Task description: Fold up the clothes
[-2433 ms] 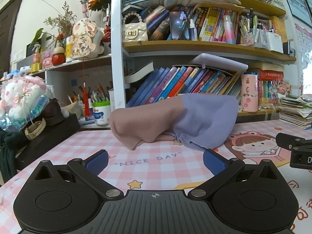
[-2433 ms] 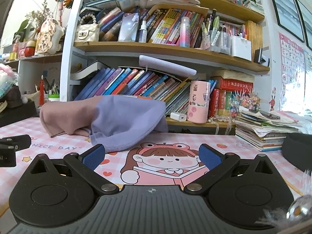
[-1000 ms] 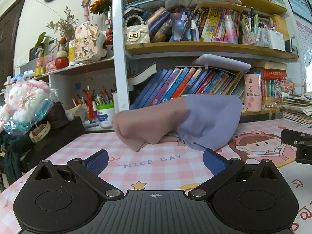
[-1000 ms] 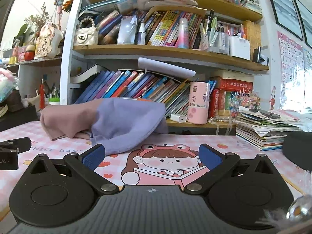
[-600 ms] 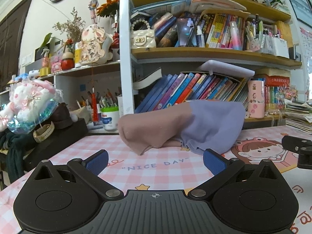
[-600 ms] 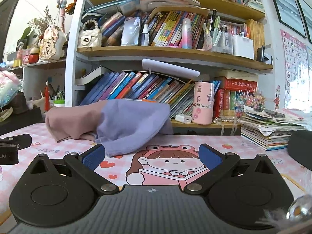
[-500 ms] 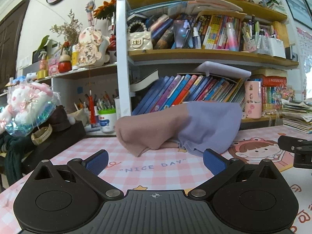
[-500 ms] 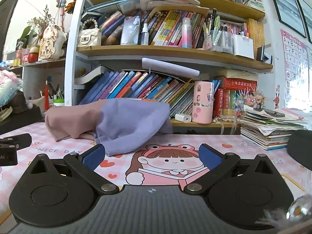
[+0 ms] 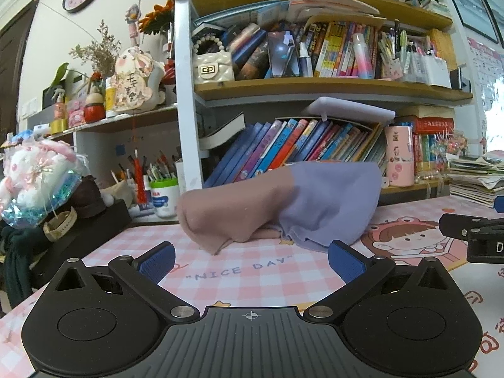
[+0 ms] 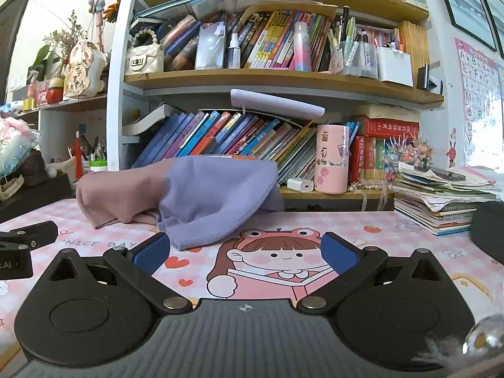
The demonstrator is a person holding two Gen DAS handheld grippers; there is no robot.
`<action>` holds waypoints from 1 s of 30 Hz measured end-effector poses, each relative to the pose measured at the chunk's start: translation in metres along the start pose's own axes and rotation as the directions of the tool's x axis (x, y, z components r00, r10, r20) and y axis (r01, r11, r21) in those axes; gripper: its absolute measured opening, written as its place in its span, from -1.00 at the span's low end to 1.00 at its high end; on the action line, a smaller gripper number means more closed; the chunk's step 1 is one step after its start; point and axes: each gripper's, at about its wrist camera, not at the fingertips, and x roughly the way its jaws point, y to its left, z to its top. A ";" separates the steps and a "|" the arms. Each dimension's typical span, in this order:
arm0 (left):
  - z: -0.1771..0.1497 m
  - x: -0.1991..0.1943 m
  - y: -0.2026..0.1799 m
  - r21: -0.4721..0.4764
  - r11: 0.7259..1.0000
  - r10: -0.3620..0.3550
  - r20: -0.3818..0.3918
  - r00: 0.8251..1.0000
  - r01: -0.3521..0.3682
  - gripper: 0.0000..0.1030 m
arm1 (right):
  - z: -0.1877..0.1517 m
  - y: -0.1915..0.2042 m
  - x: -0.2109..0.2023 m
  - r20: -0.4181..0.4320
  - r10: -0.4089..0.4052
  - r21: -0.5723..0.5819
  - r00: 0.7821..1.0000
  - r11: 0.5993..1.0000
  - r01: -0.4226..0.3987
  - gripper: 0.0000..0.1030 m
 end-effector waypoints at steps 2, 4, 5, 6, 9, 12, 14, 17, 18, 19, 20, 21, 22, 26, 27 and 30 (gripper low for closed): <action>0.000 0.000 0.000 0.003 1.000 -0.004 -0.002 1.000 0.004 1.00 | 0.000 -0.001 -0.001 0.005 0.011 0.005 1.000 1.000 -0.011 1.00; 0.000 0.001 -0.001 0.008 1.000 -0.009 -0.005 1.000 0.009 1.00 | 0.000 -0.002 -0.002 0.010 0.023 0.010 1.000 1.000 -0.023 1.00; 0.000 0.001 -0.002 0.011 1.000 -0.012 -0.006 1.000 0.012 1.00 | 0.000 -0.003 -0.002 0.014 0.032 0.013 0.999 0.999 -0.032 1.00; 0.000 0.001 -0.002 0.014 1.000 -0.015 -0.006 1.000 0.015 1.00 | 0.000 -0.004 -0.003 0.019 0.042 0.018 0.999 0.999 -0.042 1.00; -0.001 0.001 -0.004 0.024 0.999 -0.023 -0.009 1.000 0.023 1.00 | 0.000 -0.005 -0.003 0.021 0.050 0.025 0.999 0.998 -0.050 1.00; -0.001 0.002 -0.006 0.033 0.999 -0.031 -0.011 0.999 0.031 1.00 | 0.001 -0.004 0.000 0.003 0.052 0.020 0.999 0.998 -0.052 1.00; -0.001 0.002 -0.007 0.039 0.999 -0.037 -0.013 0.999 0.037 1.00 | 0.001 -0.002 0.001 -0.005 0.052 0.015 0.999 0.999 -0.052 1.00; -0.001 0.002 -0.009 0.049 0.998 -0.045 -0.016 0.999 0.046 1.00 | 0.000 -0.003 -0.002 0.012 0.045 0.021 0.999 0.999 -0.045 1.00; -0.001 0.002 -0.009 0.052 0.997 -0.048 -0.017 0.999 0.048 1.00 | 0.000 -0.004 -0.004 0.022 0.040 0.024 0.999 0.999 -0.040 1.00; -0.001 0.003 -0.008 0.047 0.998 -0.049 -0.018 0.999 0.049 1.00 | 0.000 -0.004 -0.004 0.025 0.036 0.024 0.999 0.999 -0.037 1.00; -0.001 0.003 -0.007 0.043 0.998 -0.050 -0.020 0.999 0.050 1.00 | 0.000 -0.004 -0.004 0.024 0.034 0.022 0.999 0.999 -0.035 1.00; -0.001 0.003 -0.006 0.038 0.998 -0.051 -0.022 0.998 0.051 1.00 | 0.000 -0.003 -0.003 0.019 0.034 0.020 0.999 0.999 -0.034 1.00; -0.001 0.004 -0.006 0.033 0.998 -0.052 -0.023 0.998 0.052 1.00 | 0.000 -0.003 -0.002 0.011 0.034 0.018 0.999 0.999 -0.034 1.00; 0.000 0.005 -0.002 0.014 0.998 -0.055 -0.029 0.998 0.055 1.00 | 0.000 -0.003 0.004 -0.019 0.037 0.020 0.999 0.999 -0.037 1.00; 0.000 0.006 -0.001 0.008 0.998 -0.056 -0.032 0.998 0.056 1.00 | 0.000 -0.003 0.005 -0.025 0.039 0.021 0.999 0.999 -0.039 1.00; -0.001 0.009 0.001 -0.002 0.999 -0.052 -0.049 0.997 0.052 1.00 | 0.000 -0.003 0.008 -0.043 0.044 0.019 0.998 0.999 -0.044 1.00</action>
